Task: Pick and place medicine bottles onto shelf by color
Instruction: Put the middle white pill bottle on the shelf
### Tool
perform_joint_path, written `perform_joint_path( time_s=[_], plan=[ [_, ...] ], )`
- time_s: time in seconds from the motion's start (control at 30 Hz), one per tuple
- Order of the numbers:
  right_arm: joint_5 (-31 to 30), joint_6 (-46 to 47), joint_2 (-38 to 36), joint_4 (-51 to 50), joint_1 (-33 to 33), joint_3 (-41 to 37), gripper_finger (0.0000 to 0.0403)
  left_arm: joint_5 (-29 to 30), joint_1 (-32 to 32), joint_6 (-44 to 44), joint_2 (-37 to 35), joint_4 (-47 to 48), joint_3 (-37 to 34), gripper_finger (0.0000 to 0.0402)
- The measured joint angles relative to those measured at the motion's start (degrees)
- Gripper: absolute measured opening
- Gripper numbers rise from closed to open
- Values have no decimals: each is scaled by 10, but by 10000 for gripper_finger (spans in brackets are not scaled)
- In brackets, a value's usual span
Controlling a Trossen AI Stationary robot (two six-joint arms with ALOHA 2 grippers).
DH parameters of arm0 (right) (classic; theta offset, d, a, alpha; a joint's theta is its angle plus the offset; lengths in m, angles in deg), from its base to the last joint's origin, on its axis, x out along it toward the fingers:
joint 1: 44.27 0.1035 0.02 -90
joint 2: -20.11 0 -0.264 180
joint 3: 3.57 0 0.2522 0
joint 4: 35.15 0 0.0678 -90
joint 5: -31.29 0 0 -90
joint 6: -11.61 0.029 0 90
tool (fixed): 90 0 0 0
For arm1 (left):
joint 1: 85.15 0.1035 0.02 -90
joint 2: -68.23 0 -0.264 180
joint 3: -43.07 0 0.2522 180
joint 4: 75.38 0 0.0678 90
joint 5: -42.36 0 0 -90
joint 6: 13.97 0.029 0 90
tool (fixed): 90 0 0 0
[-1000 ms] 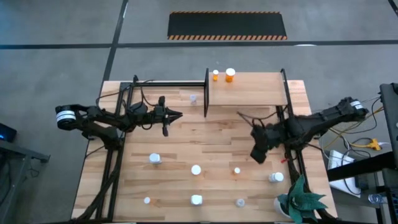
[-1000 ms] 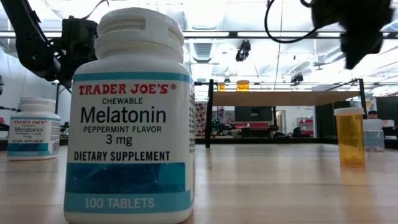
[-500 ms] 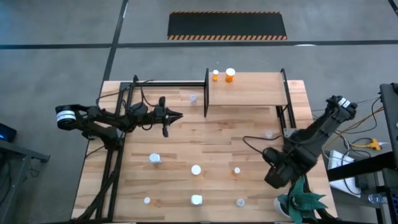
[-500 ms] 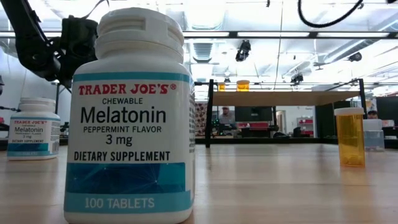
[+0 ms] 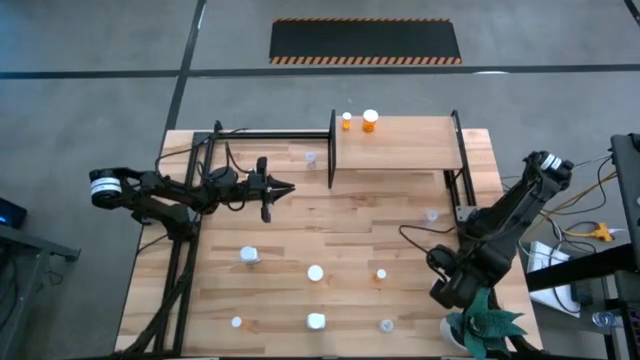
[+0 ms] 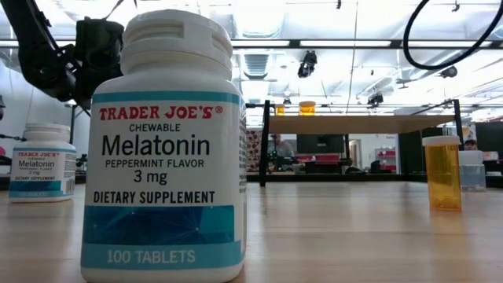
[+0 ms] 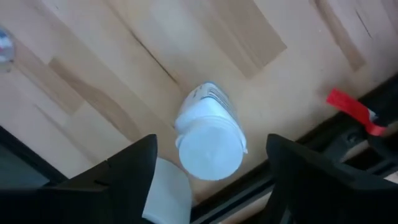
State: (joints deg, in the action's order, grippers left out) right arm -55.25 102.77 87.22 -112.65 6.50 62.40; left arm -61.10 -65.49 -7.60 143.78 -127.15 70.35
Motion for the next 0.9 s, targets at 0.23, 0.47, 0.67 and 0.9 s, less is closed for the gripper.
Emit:
perform_joint_path(
  time_s=[0.23, 0.47, 0.67, 0.9],
  plan=[
    [26, -22, 28, -4, 4, -2, 298, 0, 0, 0, 0, 0, 0, 19],
    [33, -33, 45, 1, 18, -10, 294, 0, 0, 0, 0, 0, 0, 19],
    [45, -49, 46, 32, 25, -31, 267, 0, -1, 0, 0, 0, 0, 19],
    [45, -72, 44, 43, 25, -38, 200, 0, -1, 0, 0, 0, 0, 19]
  ],
)
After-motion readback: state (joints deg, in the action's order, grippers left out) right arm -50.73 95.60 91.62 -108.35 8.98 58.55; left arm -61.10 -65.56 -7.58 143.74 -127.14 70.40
